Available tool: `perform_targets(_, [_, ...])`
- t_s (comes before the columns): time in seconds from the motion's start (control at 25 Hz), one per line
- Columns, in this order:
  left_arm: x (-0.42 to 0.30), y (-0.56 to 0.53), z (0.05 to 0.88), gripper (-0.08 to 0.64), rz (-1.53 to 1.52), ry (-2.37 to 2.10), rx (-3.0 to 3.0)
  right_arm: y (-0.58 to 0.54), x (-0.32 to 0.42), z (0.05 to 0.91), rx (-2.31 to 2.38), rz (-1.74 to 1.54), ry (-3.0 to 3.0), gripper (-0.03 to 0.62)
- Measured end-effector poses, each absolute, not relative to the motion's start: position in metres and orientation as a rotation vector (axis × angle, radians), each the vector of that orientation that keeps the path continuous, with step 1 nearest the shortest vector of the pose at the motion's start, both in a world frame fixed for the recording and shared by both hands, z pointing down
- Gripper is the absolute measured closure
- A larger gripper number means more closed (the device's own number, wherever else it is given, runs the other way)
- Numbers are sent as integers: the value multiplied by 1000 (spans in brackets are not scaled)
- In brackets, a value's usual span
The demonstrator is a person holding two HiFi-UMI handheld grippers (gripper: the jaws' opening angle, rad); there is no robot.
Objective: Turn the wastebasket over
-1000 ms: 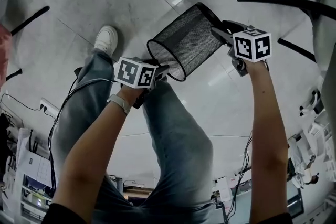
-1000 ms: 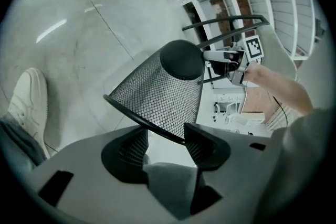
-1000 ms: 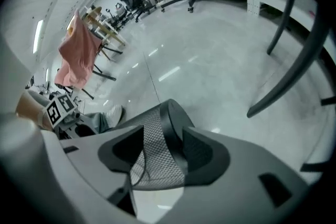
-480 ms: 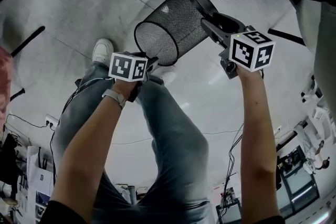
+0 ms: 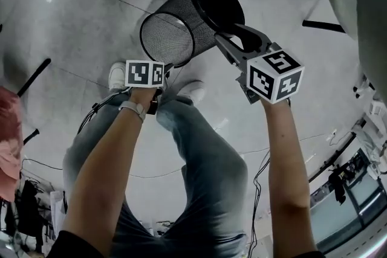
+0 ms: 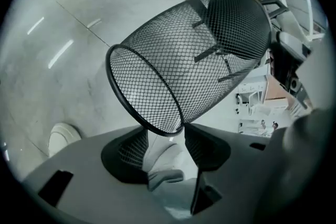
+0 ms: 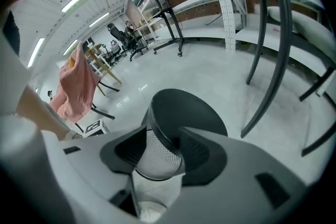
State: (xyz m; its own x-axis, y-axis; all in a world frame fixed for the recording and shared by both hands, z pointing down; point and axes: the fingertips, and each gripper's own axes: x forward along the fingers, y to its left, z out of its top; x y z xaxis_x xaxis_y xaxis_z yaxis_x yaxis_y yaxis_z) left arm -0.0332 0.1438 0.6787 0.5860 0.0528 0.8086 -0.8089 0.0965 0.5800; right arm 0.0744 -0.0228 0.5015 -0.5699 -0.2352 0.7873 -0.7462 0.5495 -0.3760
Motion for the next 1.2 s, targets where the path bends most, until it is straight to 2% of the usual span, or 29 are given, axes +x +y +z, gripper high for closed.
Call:
perform_targets(0.28, [-52,147,669,343,820,-716,1327,-21,63,501,875,878,-2083,411])
perform_targets(0.76, [-203,136,550,344,694,-881,1411,26,-34,498,886,856,-2100,428])
perform_targets(0.96, [-238,110,513,344,567,-970,1468,37,-83,510,749,811,-2112,426])
perform_targets(1.08, [-239,96,501,344,542,-995,1511,38,-88,538,720,865,-2023,348])
perform_targets(1.12, [-238,92,498,344,536,-1002,1521,37,-86,545,723,899,-2001,336])
perform_targets(1.16, [-238,88,496,344,525,-1009,1529,35,-85,549,725,921,-1991,352])
perform_targets(1.2, [-237,85,494,344,512,-1014,1536,33,-84,550,723,925,-1990,333])
